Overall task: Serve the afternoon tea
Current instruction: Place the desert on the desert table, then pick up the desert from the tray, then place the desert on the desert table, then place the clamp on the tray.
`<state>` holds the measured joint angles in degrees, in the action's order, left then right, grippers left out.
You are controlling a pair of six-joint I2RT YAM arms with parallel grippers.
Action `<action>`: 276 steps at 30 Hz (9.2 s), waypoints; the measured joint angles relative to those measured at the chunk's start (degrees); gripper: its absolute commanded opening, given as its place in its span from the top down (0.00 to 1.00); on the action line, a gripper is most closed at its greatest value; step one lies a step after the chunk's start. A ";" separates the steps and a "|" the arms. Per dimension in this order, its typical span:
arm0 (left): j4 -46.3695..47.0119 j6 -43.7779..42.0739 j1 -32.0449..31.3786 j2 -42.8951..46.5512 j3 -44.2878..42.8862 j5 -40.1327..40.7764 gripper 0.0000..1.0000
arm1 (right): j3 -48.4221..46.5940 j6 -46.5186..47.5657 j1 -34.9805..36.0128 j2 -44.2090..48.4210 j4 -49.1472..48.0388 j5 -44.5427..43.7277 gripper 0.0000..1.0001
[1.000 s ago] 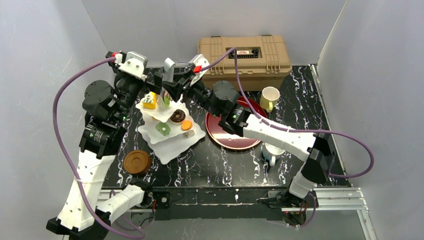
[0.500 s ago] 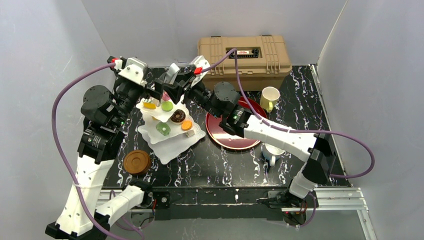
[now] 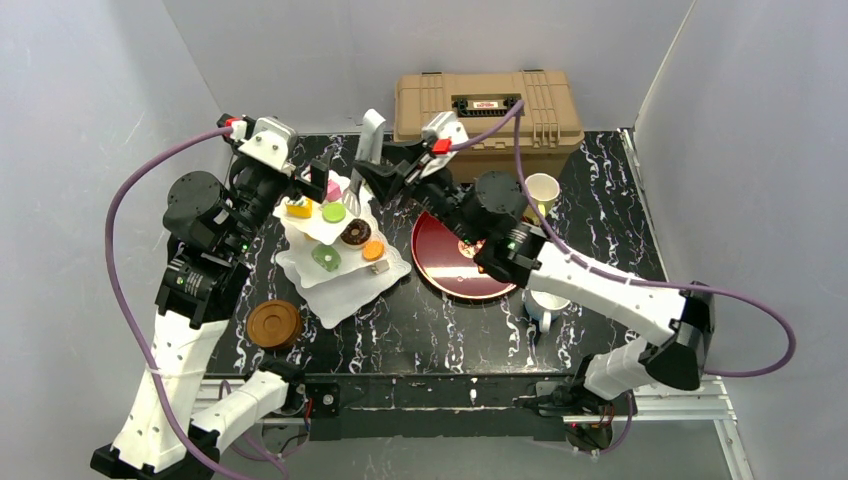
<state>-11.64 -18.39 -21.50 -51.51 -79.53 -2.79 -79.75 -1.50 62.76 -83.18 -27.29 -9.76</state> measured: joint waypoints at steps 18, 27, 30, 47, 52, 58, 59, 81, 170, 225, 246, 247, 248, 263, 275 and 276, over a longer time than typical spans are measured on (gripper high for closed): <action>-2.12 0.42 0.00 0.76 -0.15 -1.38 0.01 | 20.79 6.80 -4.50 17.53 5.03 -14.27 0.45; -2.38 0.42 0.00 0.98 -0.15 -1.75 0.01 | 31.80 4.63 -9.25 19.47 6.40 -18.03 0.46; -2.40 0.42 0.00 1.05 -0.13 -1.75 0.01 | 34.23 3.98 -10.10 20.79 6.08 -18.82 0.46; -2.56 0.39 0.00 1.86 -0.02 -2.19 0.01 | 46.10 -0.68 -14.58 24.52 3.43 -22.16 0.46; -2.58 0.39 0.00 1.84 0.00 -2.38 0.01 | 48.13 -2.03 -15.43 24.59 2.58 -22.86 0.45; -2.58 0.39 0.00 1.84 0.00 -2.43 0.01 | 50.88 -3.32 -15.56 24.52 0.28 -23.28 0.41; -2.60 0.39 0.00 1.84 0.00 -2.43 0.01 | 51.28 -3.41 -15.58 24.37 -0.26 -23.37 0.41; -2.58 0.39 0.00 1.84 0.00 -2.60 0.01 | 53.42 -5.25 -20.28 18.25 -8.00 -23.47 0.37; -7.56 1.01 0.00 6.10 1.92 -2.67 0.01 | 29.49 3.96 15.65 -19.45 -39.52 -18.62 0.40; -14.16 -1.99 0.00 5.90 4.68 -18.71 0.01 | 10.16 -3.19 -18.69 -13.05 34.16 -10.69 0.63; -14.14 -1.99 0.00 5.92 4.70 -19.08 0.01 | 7.08 -3.04 -21.77 -26.51 31.87 -1.84 0.46; -14.14 -1.97 0.00 5.92 4.70 -19.08 0.01 | 7.08 -3.02 -21.77 -26.53 31.65 -1.77 0.42; -14.14 -1.97 0.00 5.92 4.70 -19.08 0.01 | 7.08 -3.13 -21.77 -26.56 31.54 -1.75 0.38; -15.04 -2.86 0.00 6.10 4.63 -18.14 0.00 | 7.39 -3.50 -19.52 -14.64 30.49 -5.88 0.02; -28.09 -3.50 0.00 7.26 -3.37 0.07 0.01 | 20.90 -6.47 -2.67 7.80 26.03 -8.52 0.02; -29.44 -3.76 0.00 7.30 -4.26 2.89 0.01 | 22.71 -7.02 -2.05 8.55 26.23 -8.61 0.02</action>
<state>-41.08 -22.15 -21.50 -44.21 -83.79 0.10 -57.04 -8.51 60.71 -74.63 -1.06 -18.37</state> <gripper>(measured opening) 0.993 0.983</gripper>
